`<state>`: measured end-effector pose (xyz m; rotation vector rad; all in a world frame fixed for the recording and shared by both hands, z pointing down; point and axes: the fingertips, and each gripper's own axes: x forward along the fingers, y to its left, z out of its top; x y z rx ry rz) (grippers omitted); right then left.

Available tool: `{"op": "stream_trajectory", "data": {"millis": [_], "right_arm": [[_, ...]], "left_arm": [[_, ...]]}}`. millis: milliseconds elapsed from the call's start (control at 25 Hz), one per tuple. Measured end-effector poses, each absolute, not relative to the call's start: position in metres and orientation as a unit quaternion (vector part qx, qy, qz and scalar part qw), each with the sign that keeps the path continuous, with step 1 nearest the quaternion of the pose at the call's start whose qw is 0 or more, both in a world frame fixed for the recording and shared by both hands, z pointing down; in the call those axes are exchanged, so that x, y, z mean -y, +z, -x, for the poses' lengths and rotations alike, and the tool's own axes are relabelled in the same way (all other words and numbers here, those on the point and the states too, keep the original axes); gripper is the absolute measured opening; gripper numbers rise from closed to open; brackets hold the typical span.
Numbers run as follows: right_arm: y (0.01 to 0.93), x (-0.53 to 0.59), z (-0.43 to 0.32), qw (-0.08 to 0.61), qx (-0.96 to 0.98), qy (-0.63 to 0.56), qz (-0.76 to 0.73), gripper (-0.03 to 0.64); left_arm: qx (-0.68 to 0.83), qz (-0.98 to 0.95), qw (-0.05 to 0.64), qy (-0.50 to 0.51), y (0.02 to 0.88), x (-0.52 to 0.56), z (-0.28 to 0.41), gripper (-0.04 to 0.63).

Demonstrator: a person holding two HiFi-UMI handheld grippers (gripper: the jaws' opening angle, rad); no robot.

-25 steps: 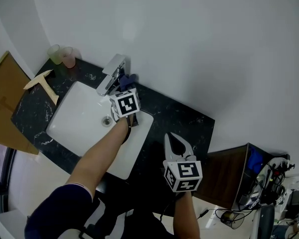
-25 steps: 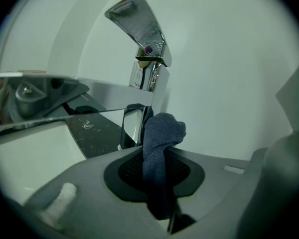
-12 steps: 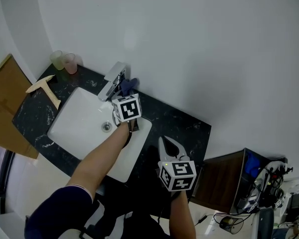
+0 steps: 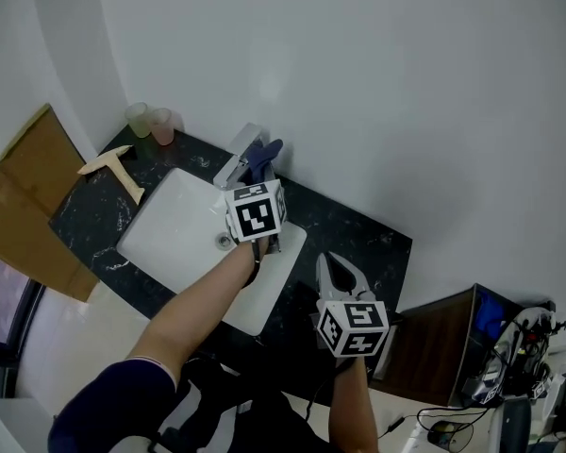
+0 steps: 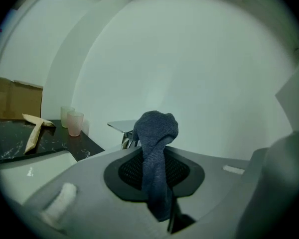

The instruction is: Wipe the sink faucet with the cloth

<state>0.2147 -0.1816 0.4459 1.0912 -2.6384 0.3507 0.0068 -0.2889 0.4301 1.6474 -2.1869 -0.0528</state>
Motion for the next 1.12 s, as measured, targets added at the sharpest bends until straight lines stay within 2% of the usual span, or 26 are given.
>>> {"op": "stream_trajectory", "data": {"millis": [360, 720, 1120], "right_arm": [[0.419, 0.172, -0.174, 0.101, 0.906, 0.079, -0.404, 0.006], [0.39, 0.137, -0.091, 0.05, 0.898, 0.045, -0.435, 0.005], [0.376, 0.092, -0.023, 0.057, 0.883, 0.027, -0.465, 0.005]], "left_arm": [[0.691, -0.701, 0.174, 0.038, 0.426, 0.213, -0.004, 0.069], [0.576, -0.8, 0.162, 0.028, 0.412, 0.137, 0.026, 0.071], [0.484, -0.862, 0.143, 0.039, 0.403, 0.078, 0.066, 0.071]]}}
